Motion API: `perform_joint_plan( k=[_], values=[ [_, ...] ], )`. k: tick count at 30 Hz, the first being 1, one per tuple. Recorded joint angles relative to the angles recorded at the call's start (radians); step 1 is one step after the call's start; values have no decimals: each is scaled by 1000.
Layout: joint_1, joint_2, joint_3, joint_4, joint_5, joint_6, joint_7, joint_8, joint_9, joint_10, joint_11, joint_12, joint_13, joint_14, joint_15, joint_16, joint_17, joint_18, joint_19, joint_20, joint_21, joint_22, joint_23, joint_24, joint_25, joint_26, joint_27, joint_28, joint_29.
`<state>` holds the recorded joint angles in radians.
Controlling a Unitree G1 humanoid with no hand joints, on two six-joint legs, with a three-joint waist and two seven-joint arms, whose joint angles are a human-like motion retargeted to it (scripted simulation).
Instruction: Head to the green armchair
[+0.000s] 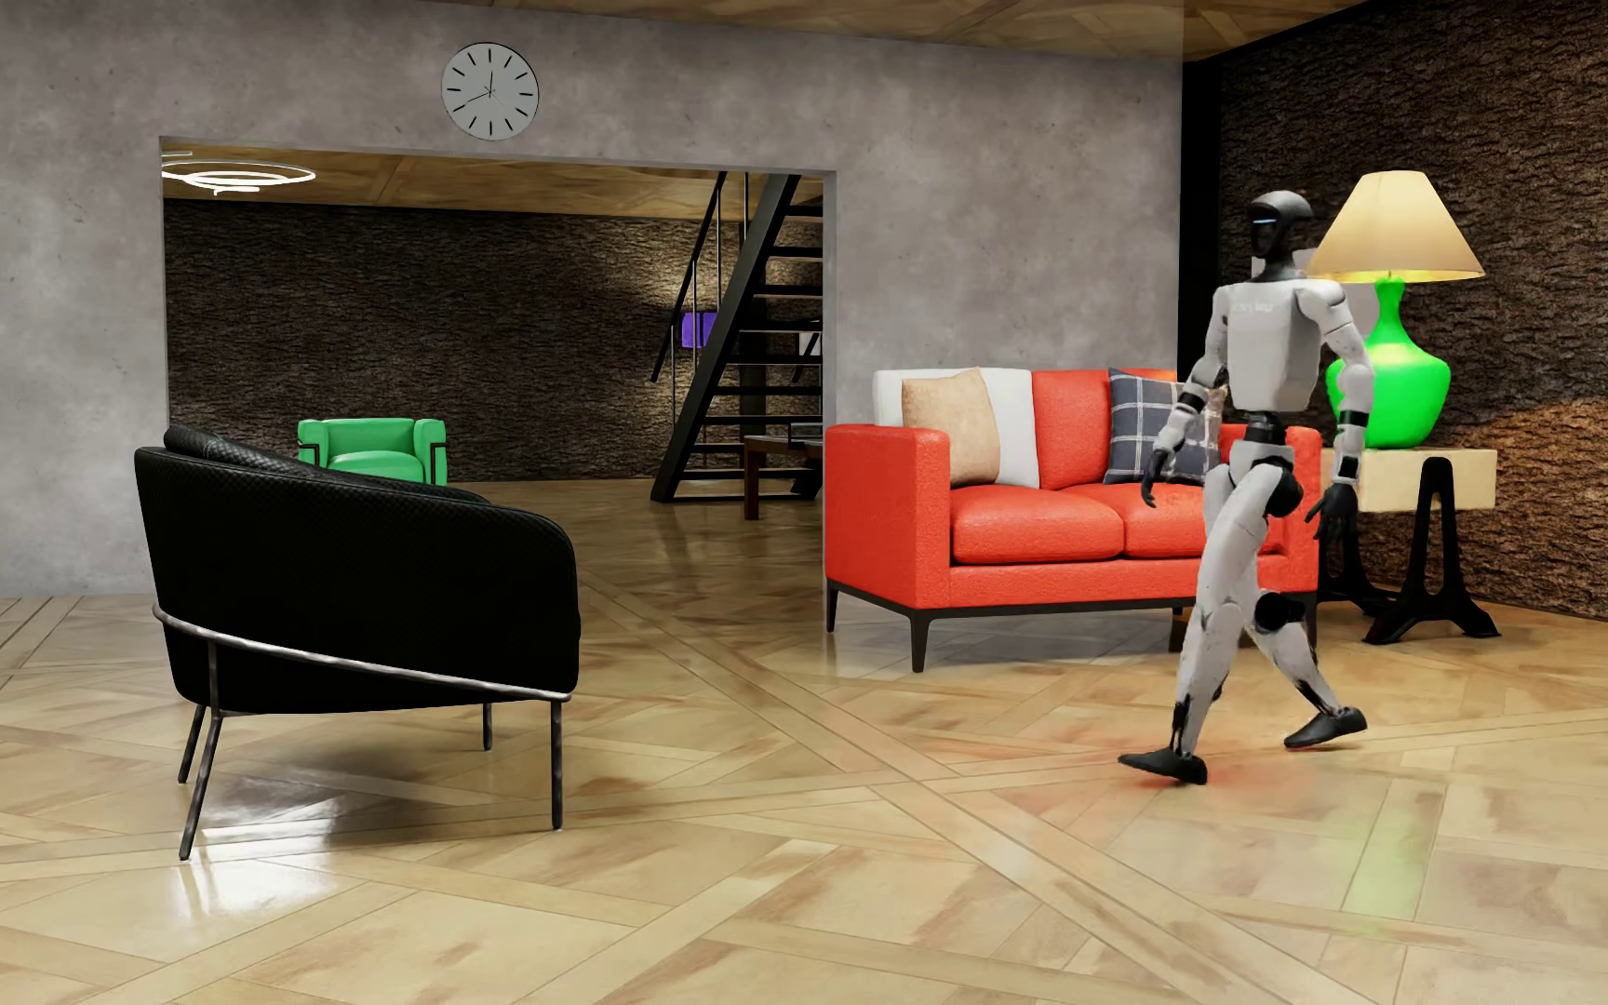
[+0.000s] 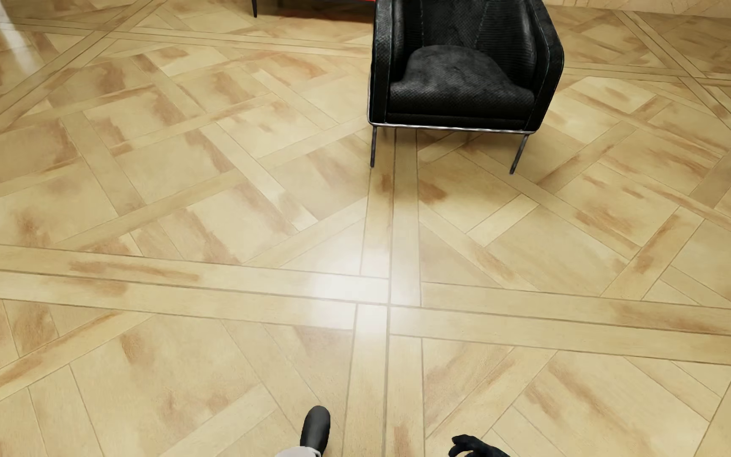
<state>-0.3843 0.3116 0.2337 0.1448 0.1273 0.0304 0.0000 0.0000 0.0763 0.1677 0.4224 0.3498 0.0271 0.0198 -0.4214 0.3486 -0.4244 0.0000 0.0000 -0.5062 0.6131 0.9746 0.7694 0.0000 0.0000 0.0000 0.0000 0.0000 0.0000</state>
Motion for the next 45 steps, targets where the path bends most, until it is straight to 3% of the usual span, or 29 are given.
perform_joint_plan(
  k=[1,2,3,4,5,7,9,10,11,12,13,14,15,16,17,19,20,22,24,25,27,28,30,31,33,34,38,43,45],
  values=[
    [-41,28,27,0,-21,-7,0,0,-1,336,22,-1,-10,-80,25,5,-16,0,0,-16,-7,-1,-26,0,0,0,0,0,0],
    [-59,71,55,-29,-51,-23,0,0,11,429,64,-9,11,-70,85,8,-17,0,0,-34,-62,13,-52,0,0,0,0,0,0],
    [-79,58,73,-50,-80,-42,0,0,-5,518,168,-8,32,-20,213,7,2,0,0,-40,-90,32,-37,0,0,0,0,0,0],
    [-49,21,78,-100,-126,-75,0,0,2,600,348,-11,64,-55,417,5,34,0,0,-37,-100,57,-5,0,0,0,0,0,0],
    [-12,-96,55,-135,-120,-71,0,0,1,613,606,-25,92,-109,579,-2,45,0,0,-19,-85,64,10,0,0,0,0,0,0],
    [155,-334,-6,-164,-134,-62,0,0,40,566,1006,-45,105,-182,519,-7,59,0,0,0,14,11,49,0,0,0,0,0,0],
    [304,-527,-137,-138,-100,-5,0,0,52,486,909,-75,177,-207,540,-6,56,0,0,-5,37,-74,17,0,0,0,0,0,0],
    [388,-578,-187,-116,-86,6,0,0,61,450,704,-93,183,-221,628,7,72,0,0,-7,89,-112,107,0,0,0,0,0,0],
    [445,-637,-233,-117,-86,12,0,0,47,408,470,-104,214,-239,671,10,82,0,0,18,51,-157,134,0,0,0,0,0,0],
    [528,-648,-261,-114,-75,15,0,0,38,368,226,-112,237,-271,568,18,81,0,0,35,46,-195,160,0,0,0,0,0,0],
    [590,-646,-276,-133,-67,2,0,0,20,338,97,-124,254,-313,217,30,75,0,0,70,75,-232,164,0,0,0,0,0,0],
    [624,-667,-286,-138,-75,-4,0,0,-5,337,-259,-128,277,-371,500,44,64,0,0,100,97,-258,164,0,0,0,0,0,0],
    [654,-687,-298,-153,-75,-11,0,0,-13,341,-288,-134,297,-407,538,51,59,0,0,127,119,-258,175,0,0,0,0,0,0],
    [684,-721,-315,-149,-58,2,0,0,-5,370,73,-126,307,-413,193,45,56,0,0,161,135,-248,188,0,0,0,0,0,0],
    [700,-724,-319,-138,-24,17,0,0,-4,437,107,-110,317,-370,309,35,52,0,0,194,137,-222,198,0,0,0,0,0,0],
    [591,-702,-294,-42,72,80,0,0,12,837,180,-74,332,-42,592,2,44,0,0,196,132,-144,227,0,0,0,0,0,0],
    [476,-668,-275,-13,104,87,0,0,24,1063,213,-56,324,-56,615,-3,40,0,0,189,115,-120,220,0,0,0,0,0,0],
    [272,-522,-226,-7,111,57,0,0,60,1134,179,-45,297,-211,547,-5,36,0,0,144,60,-72,177,0,0,0,0,0,0],
    [171,-401,-112,-19,105,-1,0,0,65,800,155,-11,256,-243,420,14,20,0,0,131,49,-65,91,0,0,0,0,0,0],
    [148,-346,-87,-14,101,-23,0,0,56,584,129,20,234,-198,356,22,21,0,0,152,20,-69,66,0,0,0,0,0,0],
    [87,-291,-59,8,85,-52,0,0,21,343,134,68,198,322,228,21,-1,0,0,151,-49,-62,0,0,0,0,0,0,0],
    [70,-242,-40,34,84,-46,0,0,16,376,152,93,186,395,158,19,-17,0,0,144,-71,-60,-27,0,0,0,0,0,0],
    [116,-202,8,19,67,-67,0,0,30,501,275,102,174,117,167,22,-21,0,0,126,-96,-42,-55,0,0,0,0,0,0],
    [147,-253,33,23,48,-87,0,0,36,540,388,77,163,11,292,23,15,0,0,115,-135,-18,-32,0,0,0,0,0,0],
    [229,-361,-1,56,9,-123,0,0,58,523,488,11,130,-85,559,58,51,0,0,113,-45,7,-23,0,0,0,0,0,0],
    [268,-435,-34,85,-10,-127,0,0,54,503,509,1,145,-113,590,64,58,0,0,153,-32,-12,-45,0,0,0,0,0,0],
    [463,-676,-152,142,-102,-90,0,0,35,459,390,-3,236,-240,520,64,73,0,0,177,67,-136,38,0,0,0,0,0,0],
    [672,-876,-313,79,-175,-43,0,0,21,398,138,-84,361,-359,331,67,34,0,0,142,146,-242,172,0,0,0,0,0,0],
    [734,-970,-390,105,-180,-4,0,0,46,419,272,-130,394,-329,617,82,24,0,0,133,170,-259,227,0,0,0,0,0,0]
  ],
)
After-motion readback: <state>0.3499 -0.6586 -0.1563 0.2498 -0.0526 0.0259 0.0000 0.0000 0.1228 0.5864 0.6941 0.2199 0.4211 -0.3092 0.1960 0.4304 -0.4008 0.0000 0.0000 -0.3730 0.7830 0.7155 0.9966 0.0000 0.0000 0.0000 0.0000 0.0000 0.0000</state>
